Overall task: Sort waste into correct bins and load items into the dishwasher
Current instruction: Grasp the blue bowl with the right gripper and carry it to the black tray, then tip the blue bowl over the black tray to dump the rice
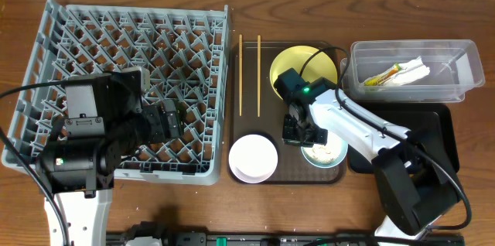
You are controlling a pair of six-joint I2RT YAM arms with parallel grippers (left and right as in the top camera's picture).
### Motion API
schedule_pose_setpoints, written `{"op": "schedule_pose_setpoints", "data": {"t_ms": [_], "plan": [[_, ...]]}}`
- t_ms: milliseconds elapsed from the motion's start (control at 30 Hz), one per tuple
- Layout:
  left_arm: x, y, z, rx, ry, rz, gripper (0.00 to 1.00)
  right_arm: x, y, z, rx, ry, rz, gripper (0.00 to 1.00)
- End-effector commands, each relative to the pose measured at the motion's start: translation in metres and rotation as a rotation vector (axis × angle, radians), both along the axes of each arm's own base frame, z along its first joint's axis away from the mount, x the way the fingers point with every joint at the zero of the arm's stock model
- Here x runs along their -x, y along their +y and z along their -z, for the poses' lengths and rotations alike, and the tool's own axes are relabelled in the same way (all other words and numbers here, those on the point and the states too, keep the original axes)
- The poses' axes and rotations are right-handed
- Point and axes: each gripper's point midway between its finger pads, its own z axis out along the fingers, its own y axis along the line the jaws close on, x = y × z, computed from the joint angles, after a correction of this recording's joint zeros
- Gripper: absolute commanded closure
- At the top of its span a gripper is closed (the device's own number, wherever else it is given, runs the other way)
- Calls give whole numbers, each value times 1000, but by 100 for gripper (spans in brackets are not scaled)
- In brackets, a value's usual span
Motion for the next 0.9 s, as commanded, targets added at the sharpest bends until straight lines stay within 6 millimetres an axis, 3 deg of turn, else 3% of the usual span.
{"op": "schedule_pose_setpoints", "data": {"t_ms": [0,133,233,333,400,533,700,867], "plan": [[-2,1,-7,-23,-24,13,9,-4,8,-13,-99,-5,-63,99],[-2,1,-7,-24,-24,12,8,-13,12,-51,-263,-70,-111,99],[-2,4,-6,-35,-23,5,9,-17,5,-90,-410,-136,-143,99],[-2,5,-6,-42,-23,0,8,-21,-20,-122,-472,-212,-105,99],[-2,5,-6,-42,-23,0,8,-22,-43,-133,-466,-243,-56,99],[-2,5,-6,-42,-23,0,8,-20,-76,-142,-517,-266,0,99],[-2,5,-6,-42,-23,0,8,-18,-102,-132,-650,-273,96,99],[-2,5,-6,-42,-22,0,8,-26,-120,-135,-965,-431,196,99]]}}
